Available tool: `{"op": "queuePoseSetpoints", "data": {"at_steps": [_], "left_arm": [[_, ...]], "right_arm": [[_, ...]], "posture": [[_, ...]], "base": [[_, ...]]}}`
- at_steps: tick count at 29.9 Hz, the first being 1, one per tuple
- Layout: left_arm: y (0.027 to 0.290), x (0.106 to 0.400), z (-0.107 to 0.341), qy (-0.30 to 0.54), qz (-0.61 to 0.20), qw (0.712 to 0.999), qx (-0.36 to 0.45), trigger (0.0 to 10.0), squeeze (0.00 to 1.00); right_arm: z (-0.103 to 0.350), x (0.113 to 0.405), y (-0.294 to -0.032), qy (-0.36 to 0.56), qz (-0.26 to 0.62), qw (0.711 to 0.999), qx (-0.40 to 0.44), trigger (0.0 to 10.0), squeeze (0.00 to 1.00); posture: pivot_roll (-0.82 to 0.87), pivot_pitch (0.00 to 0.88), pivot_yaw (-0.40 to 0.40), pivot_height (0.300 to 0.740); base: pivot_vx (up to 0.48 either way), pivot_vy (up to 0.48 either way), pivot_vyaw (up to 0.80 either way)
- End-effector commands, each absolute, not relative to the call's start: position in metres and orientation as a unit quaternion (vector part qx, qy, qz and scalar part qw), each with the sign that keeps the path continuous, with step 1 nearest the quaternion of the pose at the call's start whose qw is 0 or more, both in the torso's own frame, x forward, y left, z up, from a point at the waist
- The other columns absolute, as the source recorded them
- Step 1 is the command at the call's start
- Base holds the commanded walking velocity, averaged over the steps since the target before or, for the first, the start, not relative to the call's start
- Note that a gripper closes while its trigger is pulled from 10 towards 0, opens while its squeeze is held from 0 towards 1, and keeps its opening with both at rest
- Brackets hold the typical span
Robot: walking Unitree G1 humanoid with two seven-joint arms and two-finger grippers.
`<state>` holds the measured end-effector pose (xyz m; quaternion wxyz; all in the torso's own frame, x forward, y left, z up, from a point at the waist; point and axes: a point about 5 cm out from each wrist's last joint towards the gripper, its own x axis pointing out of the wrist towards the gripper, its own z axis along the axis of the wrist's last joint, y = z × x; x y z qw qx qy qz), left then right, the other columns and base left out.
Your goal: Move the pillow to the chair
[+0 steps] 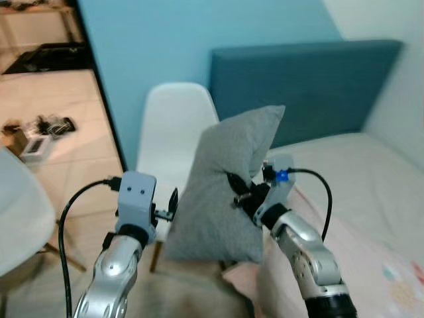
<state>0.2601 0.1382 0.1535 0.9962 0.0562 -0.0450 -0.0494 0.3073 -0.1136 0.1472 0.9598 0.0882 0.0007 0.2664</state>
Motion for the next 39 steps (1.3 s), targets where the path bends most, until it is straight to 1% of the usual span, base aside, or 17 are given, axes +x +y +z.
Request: {"op": "queuePoseSetpoints", "data": {"at_steps": [1, 4, 11, 16, 20, 22, 26, 28, 32, 34, 37, 39], "left_arm": [[0.143, 0.26, 0.151, -0.034, -0.036, 0.997, 0.065, 10.0, 0.0], [0.143, 0.261, 0.151, -0.034, -0.036, 0.997, 0.064, 10.0, 0.0], [0.143, 0.261, 0.151, -0.033, -0.037, 0.997, 0.063, 10.0, 0.0], [0.136, 0.262, 0.15, -0.031, -0.084, 0.995, 0.046, 10.0, 0.0], [0.134, 0.262, 0.149, -0.023, -0.104, 0.994, 0.037, 10.0, 0.0], [0.133, 0.262, 0.15, -0.027, -0.118, 0.992, 0.038, 10.0, 0.0], [0.134, 0.262, 0.151, -0.027, -0.118, 0.992, 0.038, 10.0, 0.0], [0.138, 0.263, 0.153, -0.032, -0.111, 0.993, 0.037, 10.0, 0.0], [0.15, 0.267, 0.157, -0.041, -0.091, 0.994, 0.034, 10.0, 0.0], [0.151, 0.267, 0.157, -0.042, -0.09, 0.994, 0.034, 10.0, 0.0], [0.167, 0.271, 0.16, -0.046, -0.065, 0.996, 0.046, 10.0, 0.0], [0.17, 0.272, 0.161, -0.047, -0.059, 0.996, 0.051, 10.0, 0.0]], "right_arm": [[0.165, 0.307, -0.102, -0.032, 0.296, 0.95, 0.096, 10.0, 0.0], [0.167, 0.309, -0.103, -0.033, 0.29, 0.95, 0.112, 10.0, 0.0], [0.166, 0.313, -0.107, -0.02, 0.264, 0.957, 0.121, 10.0, 0.0], [0.164, 0.319, -0.115, -0.005, 0.225, 0.966, 0.13, 10.0, 0.0], [0.161, 0.319, -0.115, 0.008, 0.219, 0.967, 0.132, 10.0, 0.0], [0.162, 0.32, -0.118, 0.008, 0.211, 0.968, 0.136, 10.0, 0.0], [0.162, 0.32, -0.119, 0.01, 0.205, 0.968, 0.145, 10.0, 0.0], [0.159, 0.323, -0.121, 0.032, 0.197, 0.969, 0.143, 10.0, 0.0], [0.159, 0.328, -0.126, 0.041, 0.174, 0.973, 0.146, 10.0, 0.0], [0.159, 0.329, -0.127, 0.042, 0.172, 0.973, 0.147, 10.0, 0.0], [0.153, 0.337, -0.136, 0.058, 0.141, 0.976, 0.154, 10.0, 0.0], [0.151, 0.34, -0.14, 0.063, 0.131, 0.977, 0.154, 10.0, 0.0]], "posture": [[-0.04, 0.0, -0.064, 0.74], [-0.04, 0.0, -0.065, 0.74], [-0.04, 0.0, -0.065, 0.74], [-0.04, 0.0, -0.067, 0.74], [-0.04, 0.0, -0.067, 0.74], [-0.04, 0.0, -0.067, 0.74], [-0.04, 0.0, -0.067, 0.74], [-0.05, 0.0, -0.068, 0.74], [-0.05, 0.0, -0.068, 0.715], [-0.05, 0.0, -0.068, 0.71], [-0.05, 0.0, -0.069, 0.695], [-0.05, 0.0, -0.069, 0.685]], "base": [[0.472, 0.0, 0.8], [0.469, 0.0, 0.16], [0.469, 0.0, 0.0], [0.429, 0.0, 0.0], [0.0, 0.0, -0.76], [0.0, 0.0, 0.0], [0.0, 0.0, 0.0], [0.0, 0.0, 0.0], [0.0, 0.0, 0.0], [0.0, 0.0, 0.0], [0.0, 0.0, 0.0], [0.0, 0.0, 0.0]]}}
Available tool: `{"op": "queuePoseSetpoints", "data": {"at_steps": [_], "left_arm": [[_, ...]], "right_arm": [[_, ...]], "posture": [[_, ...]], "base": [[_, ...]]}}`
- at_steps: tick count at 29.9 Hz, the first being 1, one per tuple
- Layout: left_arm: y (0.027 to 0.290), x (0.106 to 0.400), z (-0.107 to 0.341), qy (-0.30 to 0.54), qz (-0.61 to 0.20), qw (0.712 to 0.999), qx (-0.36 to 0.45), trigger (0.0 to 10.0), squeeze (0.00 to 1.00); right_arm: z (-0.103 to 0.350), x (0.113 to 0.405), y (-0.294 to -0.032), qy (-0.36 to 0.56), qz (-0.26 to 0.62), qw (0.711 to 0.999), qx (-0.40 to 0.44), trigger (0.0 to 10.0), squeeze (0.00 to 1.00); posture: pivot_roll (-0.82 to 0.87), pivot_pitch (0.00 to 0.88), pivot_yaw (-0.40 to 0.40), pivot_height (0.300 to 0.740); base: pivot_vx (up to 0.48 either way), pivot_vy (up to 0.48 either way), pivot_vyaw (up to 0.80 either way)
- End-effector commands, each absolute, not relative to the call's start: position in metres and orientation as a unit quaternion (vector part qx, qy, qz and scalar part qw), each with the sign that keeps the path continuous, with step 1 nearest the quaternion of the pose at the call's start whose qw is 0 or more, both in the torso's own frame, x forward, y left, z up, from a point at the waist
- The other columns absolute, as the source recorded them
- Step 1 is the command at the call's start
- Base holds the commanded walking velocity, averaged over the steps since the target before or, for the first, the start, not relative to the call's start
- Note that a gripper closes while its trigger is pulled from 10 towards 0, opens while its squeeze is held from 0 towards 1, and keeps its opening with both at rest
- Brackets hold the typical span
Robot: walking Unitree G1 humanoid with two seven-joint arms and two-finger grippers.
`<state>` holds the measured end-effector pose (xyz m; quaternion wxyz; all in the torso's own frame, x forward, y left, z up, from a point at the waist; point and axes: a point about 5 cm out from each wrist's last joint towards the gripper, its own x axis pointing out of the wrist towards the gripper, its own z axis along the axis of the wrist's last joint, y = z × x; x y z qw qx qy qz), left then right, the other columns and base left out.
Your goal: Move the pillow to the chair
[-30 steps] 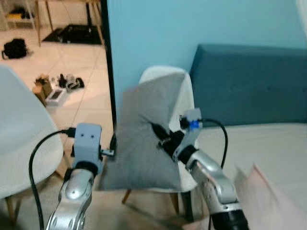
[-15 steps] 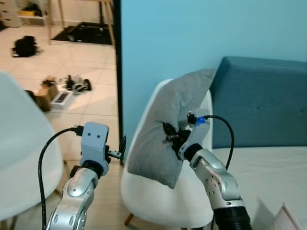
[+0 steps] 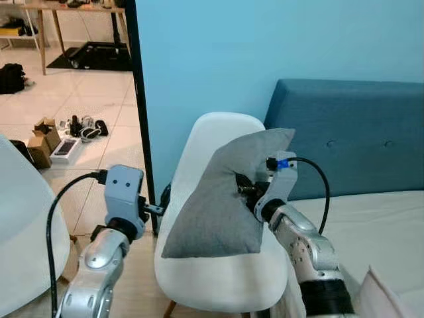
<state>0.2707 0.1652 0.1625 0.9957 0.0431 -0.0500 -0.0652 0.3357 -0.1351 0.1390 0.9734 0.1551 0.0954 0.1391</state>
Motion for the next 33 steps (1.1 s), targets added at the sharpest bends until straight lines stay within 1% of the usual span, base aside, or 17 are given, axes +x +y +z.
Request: {"op": "queuePoseSetpoints", "data": {"at_steps": [1, 4, 10, 15, 20, 24, 30, 32, 33], "left_arm": [[0.172, 0.272, 0.161, -0.046, -0.054, 0.996, 0.054, 10.0, 0.0], [0.177, 0.272, 0.159, -0.043, -0.046, 0.996, 0.06, 10.0, 0.0], [0.181, 0.27, 0.159, -0.041, -0.037, 0.997, 0.059, 10.0, 0.0], [0.186, 0.265, 0.158, -0.036, -0.02, 0.997, 0.064, 10.0, 0.0], [0.187, 0.261, 0.159, -0.034, -0.019, 0.997, 0.066, 10.0, 0.0], [0.183, 0.249, 0.154, -0.015, -0.039, 0.996, 0.073, 10.0, 0.0], [0.182, 0.239, 0.154, -0.009, -0.038, 0.997, 0.071, 10.0, 0.0], [0.183, 0.238, 0.156, -0.009, -0.036, 0.997, 0.069, 10.0, 0.0], [0.183, 0.238, 0.156, -0.009, -0.036, 0.997, 0.069, 10.0, 0.0]], "right_arm": [[0.15, 0.343, -0.142, 0.066, 0.127, 0.977, 0.156, 10.0, 0.0], [0.145, 0.35, -0.146, 0.075, 0.116, 0.978, 0.159, 10.0, 0.0], [0.14, 0.354, -0.148, 0.084, 0.112, 0.978, 0.155, 10.0, 0.0], [0.126, 0.362, -0.155, 0.106, 0.078, 0.976, 0.172, 10.0, 0.0], [0.121, 0.367, -0.156, 0.114, 0.066, 0.974, 0.187, 10.0, 0.0], [0.12, 0.377, -0.155, 0.112, 0.049, 0.963, 0.242, 10.0, 0.0], [0.108, 0.378, -0.151, 0.144, 0.023, 0.95, 0.276, 10.0, 0.0], [0.087, 0.371, -0.144, 0.197, 0.0, 0.923, 0.331, 10.0, 0.0], [0.087, 0.371, -0.144, 0.197, 0.0, 0.923, 0.331, 10.0, 0.0]], "posture": [[-0.05, 0.0, -0.068, 0.68], [-0.05, 0.0, -0.069, 0.665], [-0.05, 0.0, -0.069, 0.645], [-0.04, 0.0, -0.074, 0.625], [-0.03, 0.0, -0.077, 0.61], [-0.01, 0.0, -0.088, 0.59], [0.01, 0.0, -0.1, 0.565], [0.02, 0.003, -0.109, 0.565], [0.02, 0.003, -0.109, 0.565]], "base": [[0.0, 0.0, 0.0], [0.0, 0.0, 0.0], [0.0, 0.0, 0.0], [0.0, 0.0, 0.0], [0.0, 0.0, 0.0], [0.0, 0.0, 0.0], [0.0, 0.0, 0.0], [0.0, 0.0, 0.0], [0.0, 0.0, 0.0]]}}
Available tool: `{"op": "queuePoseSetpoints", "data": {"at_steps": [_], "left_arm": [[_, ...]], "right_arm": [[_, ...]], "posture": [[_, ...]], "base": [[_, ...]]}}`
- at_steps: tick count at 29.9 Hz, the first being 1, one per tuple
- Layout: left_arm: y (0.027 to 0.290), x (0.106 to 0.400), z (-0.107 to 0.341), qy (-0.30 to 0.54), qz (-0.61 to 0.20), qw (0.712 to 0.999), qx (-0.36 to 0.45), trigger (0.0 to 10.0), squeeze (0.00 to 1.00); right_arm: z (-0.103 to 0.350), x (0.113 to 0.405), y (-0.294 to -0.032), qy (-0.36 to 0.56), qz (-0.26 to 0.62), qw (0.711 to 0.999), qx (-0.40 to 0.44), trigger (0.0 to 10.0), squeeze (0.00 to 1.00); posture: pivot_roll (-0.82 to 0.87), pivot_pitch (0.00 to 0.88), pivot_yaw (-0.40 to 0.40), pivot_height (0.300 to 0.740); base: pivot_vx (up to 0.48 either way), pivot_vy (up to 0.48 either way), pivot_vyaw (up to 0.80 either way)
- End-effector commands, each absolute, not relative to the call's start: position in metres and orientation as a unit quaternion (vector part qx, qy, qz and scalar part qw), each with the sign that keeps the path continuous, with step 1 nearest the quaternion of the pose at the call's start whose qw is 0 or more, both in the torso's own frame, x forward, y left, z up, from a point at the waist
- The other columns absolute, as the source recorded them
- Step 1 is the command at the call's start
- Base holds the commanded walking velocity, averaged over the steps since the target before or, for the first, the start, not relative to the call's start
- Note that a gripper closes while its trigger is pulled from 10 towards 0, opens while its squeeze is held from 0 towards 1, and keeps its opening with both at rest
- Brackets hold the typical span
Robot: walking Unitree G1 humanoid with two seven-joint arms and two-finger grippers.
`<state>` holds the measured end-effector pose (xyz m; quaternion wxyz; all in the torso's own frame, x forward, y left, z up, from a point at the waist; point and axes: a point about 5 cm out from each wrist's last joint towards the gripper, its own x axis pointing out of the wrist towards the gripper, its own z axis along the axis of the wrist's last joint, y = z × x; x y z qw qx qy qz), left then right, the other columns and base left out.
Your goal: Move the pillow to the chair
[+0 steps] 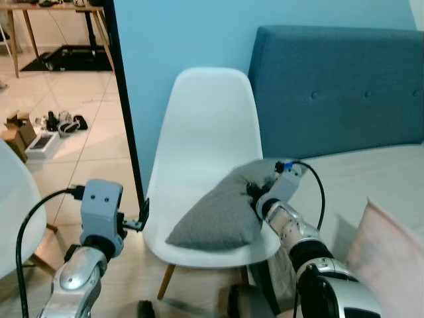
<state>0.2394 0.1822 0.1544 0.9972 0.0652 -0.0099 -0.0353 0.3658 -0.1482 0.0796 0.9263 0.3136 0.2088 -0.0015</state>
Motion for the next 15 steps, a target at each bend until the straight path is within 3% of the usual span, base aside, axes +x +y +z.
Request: {"op": "queuePoseSetpoints", "data": {"at_steps": [1, 3, 6, 15], "left_arm": [[0.182, 0.237, 0.157, -0.008, -0.036, 0.997, 0.069, 10.0, 0.0], [0.181, 0.234, 0.159, -0.008, -0.037, 0.997, 0.07, 10.0, 0.0], [0.181, 0.23, 0.161, -0.007, -0.038, 0.997, 0.071, 10.0, 0.0], [0.184, 0.223, 0.166, 0.0, -0.028, 0.997, 0.074, 10.0, 0.0]], "right_arm": [[0.076, 0.365, -0.14, 0.235, -0.012, 0.914, 0.329, 10.0, 0.0], [0.06, 0.356, -0.132, 0.301, -0.015, 0.908, 0.29, 10.0, 0.0], [0.056, 0.353, -0.123, 0.323, 0.006, 0.904, 0.28, 10.0, 0.0], [0.068, 0.359, -0.096, 0.318, 0.081, 0.903, 0.278, 10.0, 0.0]], "posture": [[0.04, 0.014, -0.116, 0.565], [0.05, 0.025, -0.121, 0.565], [0.06, 0.041, -0.124, 0.565], [0.08, 0.078, -0.131, 0.565]], "base": [[0.0, 0.0, 0.0], [0.0, 0.0, 0.0], [0.0, 0.0, 0.0], [0.0, 0.0, 0.0]]}}
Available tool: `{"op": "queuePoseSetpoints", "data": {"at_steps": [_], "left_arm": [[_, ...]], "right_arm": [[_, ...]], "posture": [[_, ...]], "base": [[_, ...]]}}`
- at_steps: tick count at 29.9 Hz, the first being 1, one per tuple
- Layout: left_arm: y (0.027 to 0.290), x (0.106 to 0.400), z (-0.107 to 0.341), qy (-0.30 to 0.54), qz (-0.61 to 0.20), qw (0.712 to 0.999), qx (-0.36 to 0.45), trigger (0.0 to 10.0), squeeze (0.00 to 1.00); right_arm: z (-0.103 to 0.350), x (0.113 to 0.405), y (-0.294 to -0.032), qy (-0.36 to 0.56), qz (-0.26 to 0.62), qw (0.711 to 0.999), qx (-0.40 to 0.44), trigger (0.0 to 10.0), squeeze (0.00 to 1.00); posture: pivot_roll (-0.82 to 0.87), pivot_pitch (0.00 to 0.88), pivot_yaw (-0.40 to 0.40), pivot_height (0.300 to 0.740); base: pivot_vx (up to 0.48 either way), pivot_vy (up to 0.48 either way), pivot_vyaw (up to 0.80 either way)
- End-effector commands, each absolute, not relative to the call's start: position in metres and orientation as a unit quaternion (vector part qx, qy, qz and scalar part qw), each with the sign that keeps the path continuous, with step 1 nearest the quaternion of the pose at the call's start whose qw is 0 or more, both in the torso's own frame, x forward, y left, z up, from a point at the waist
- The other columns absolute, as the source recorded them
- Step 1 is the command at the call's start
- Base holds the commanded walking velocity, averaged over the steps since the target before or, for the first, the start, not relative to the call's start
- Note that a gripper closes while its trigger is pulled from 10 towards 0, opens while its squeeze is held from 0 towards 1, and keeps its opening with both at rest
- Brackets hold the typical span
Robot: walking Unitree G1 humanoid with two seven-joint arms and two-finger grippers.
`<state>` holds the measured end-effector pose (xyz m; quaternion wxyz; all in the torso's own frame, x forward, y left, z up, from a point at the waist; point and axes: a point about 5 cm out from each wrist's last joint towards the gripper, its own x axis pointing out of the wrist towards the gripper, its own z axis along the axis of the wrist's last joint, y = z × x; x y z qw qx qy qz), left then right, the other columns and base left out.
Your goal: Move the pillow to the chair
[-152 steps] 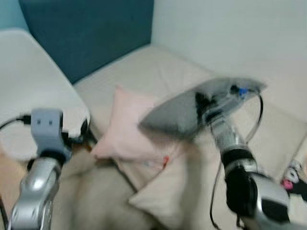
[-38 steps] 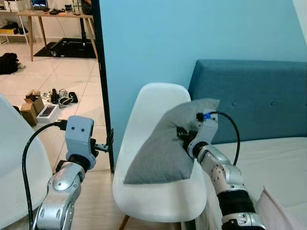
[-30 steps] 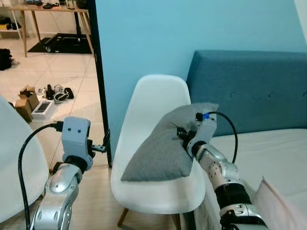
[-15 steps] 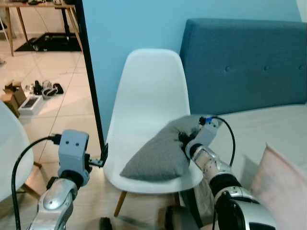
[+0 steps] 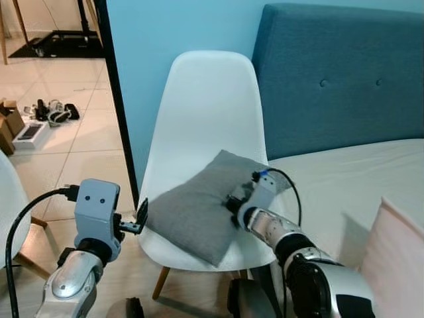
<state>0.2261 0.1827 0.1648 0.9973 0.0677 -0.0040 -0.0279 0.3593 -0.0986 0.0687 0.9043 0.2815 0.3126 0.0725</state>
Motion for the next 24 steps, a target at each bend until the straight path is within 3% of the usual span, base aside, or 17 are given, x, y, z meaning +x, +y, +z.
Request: {"op": "queuePoseSetpoints", "data": {"at_steps": [1, 2, 3, 8, 14, 19, 22, 23, 24], "left_arm": [[0.184, 0.223, 0.167, 0.001, -0.027, 0.997, 0.073, 10.0, 0.0], [0.184, 0.223, 0.167, 0.001, -0.027, 0.997, 0.073, 10.0, 0.0], [0.183, 0.224, 0.168, 0.0, -0.028, 0.997, 0.073, 10.0, 0.0], [0.182, 0.226, 0.173, -0.003, -0.025, 0.997, 0.067, 10.0, 0.0], [0.181, 0.232, 0.174, -0.008, -0.024, 0.998, 0.06, 10.0, 0.0], [0.179, 0.24, 0.175, -0.015, -0.025, 0.998, 0.054, 10.0, 0.0], [0.179, 0.241, 0.175, -0.016, -0.025, 0.998, 0.054, 10.0, 0.0], [0.18, 0.243, 0.175, -0.015, -0.022, 0.998, 0.051, 10.0, 0.0], [0.181, 0.245, 0.173, -0.01, -0.018, 0.999, 0.05, 10.0, 0.0]], "right_arm": [[0.071, 0.361, -0.093, 0.308, 0.086, 0.907, 0.275, 10.0, 0.83], [0.071, 0.361, -0.093, 0.308, 0.086, 0.907, 0.275, 10.0, 0.83], [0.076, 0.363, -0.092, 0.291, 0.093, 0.914, 0.267, 10.0, 1.0], [0.083, 0.368, -0.092, 0.262, 0.103, 0.927, 0.246, 10.0, 1.0], [0.085, 0.371, -0.118, 0.233, 0.115, 0.951, 0.167, 10.0, 1.0], [0.099, 0.376, -0.156, 0.199, 0.119, 0.965, 0.122, 10.0, 0.99], [0.103, 0.377, -0.162, 0.194, 0.119, 0.967, 0.113, 10.0, 0.99], [0.104, 0.376, -0.17, 0.202, 0.118, 0.966, 0.106, 10.0, 0.0], [0.108, 0.376, -0.18, 0.202, 0.12, 0.967, 0.1, 10.0, 0.0]], "posture": [[0.08, 0.089, -0.131, 0.565], [0.08, 0.089, -0.131, 0.565], [0.09, 0.1, -0.131, 0.565], [0.09, 0.103, -0.131, 0.565], [0.05, 0.088, -0.123, 0.565], [0.01, 0.044, -0.117, 0.565], [0.01, 0.044, -0.117, 0.565], [-0.02, 0.02, -0.113, 0.565], [-0.03, 0.006, -0.108, 0.565]], "base": [[0.0, 0.0, 0.0], [0.0, 0.0, 0.0], [0.0, 0.0, 0.0], [0.0, 0.0, 0.0], [0.0, 0.0, 0.0], [0.0, 0.0, 0.0], [0.0, 0.0, 0.0], [0.0, 0.0, 0.0], [0.0, 0.0, 0.0]]}}
